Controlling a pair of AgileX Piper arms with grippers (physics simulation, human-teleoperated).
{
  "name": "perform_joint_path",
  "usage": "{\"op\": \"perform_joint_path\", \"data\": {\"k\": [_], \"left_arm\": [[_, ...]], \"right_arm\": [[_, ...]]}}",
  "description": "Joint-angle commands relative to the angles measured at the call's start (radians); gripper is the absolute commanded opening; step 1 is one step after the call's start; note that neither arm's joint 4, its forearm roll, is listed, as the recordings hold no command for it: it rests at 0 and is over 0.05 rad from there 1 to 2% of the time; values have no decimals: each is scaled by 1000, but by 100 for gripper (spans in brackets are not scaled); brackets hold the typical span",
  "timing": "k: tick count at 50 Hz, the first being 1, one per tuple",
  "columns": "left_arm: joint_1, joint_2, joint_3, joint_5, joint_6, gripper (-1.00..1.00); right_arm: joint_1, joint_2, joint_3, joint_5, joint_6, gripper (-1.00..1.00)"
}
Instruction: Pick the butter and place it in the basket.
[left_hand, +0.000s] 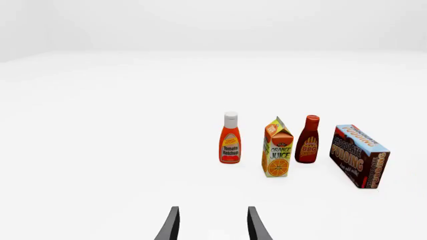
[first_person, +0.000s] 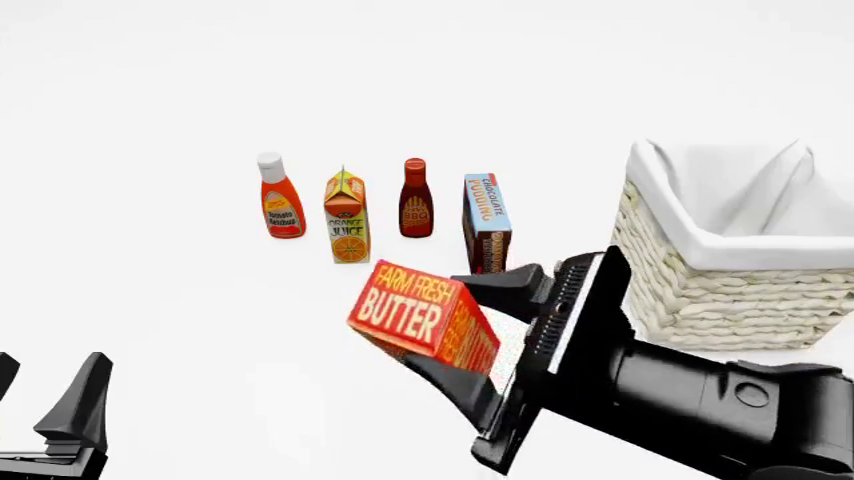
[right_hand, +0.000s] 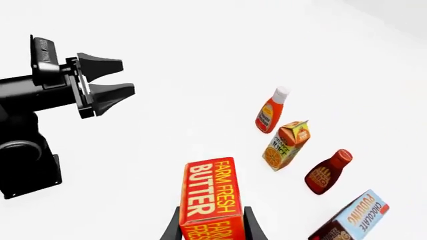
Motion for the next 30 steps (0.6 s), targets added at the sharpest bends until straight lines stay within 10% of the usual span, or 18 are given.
{"op": "perform_joint_path", "data": {"k": [1,30], "left_arm": [[0,0,0,0,0,100],[0,0,0,0,0,100]], "right_arm": [[-31,-108,-19,-45,94,-100],[-214,-217,-10,-242,241,-100]]}}
